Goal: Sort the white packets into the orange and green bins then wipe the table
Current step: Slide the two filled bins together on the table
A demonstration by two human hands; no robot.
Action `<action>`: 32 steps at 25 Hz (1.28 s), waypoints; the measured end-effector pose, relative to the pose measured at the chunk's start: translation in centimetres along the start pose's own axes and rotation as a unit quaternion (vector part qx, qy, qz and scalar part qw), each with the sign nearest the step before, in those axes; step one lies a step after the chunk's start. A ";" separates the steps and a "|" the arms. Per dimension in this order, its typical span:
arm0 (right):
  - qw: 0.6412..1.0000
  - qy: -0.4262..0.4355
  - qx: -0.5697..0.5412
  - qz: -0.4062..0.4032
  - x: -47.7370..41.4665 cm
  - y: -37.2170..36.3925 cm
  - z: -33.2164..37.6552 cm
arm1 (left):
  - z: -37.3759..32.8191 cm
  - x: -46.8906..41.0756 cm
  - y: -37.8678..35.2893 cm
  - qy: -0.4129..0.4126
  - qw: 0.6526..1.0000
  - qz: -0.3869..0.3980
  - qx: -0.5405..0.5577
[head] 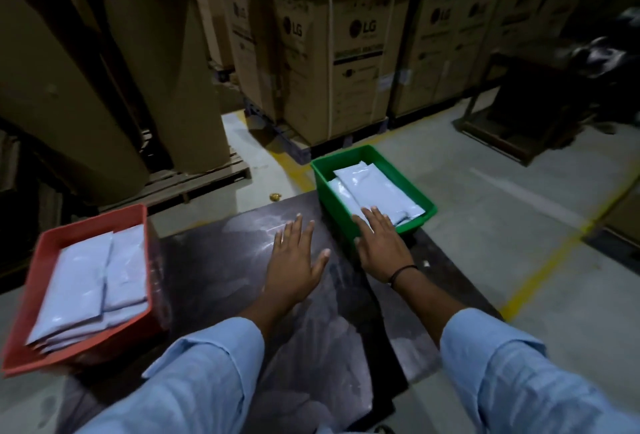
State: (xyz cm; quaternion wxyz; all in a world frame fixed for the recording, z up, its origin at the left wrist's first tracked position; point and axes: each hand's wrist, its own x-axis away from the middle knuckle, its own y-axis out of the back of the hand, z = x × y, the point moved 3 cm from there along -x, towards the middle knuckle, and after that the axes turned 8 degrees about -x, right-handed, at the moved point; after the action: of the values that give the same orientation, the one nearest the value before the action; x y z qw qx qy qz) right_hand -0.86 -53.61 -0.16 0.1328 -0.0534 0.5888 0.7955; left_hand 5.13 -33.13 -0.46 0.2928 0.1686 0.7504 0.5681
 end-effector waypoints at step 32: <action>0.986 0.028 0.033 0.162 -4.0 1.7 -12.9 | -7.7 -6.5 -5.9 -0.003 0.987 0.086 -0.139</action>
State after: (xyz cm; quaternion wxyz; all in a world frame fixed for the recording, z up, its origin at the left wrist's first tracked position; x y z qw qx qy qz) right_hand 1.57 -66.93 -1.54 -0.0127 0.0254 0.6191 0.7848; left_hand 5.80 -44.50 -3.04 0.2658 0.1914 0.6461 0.6894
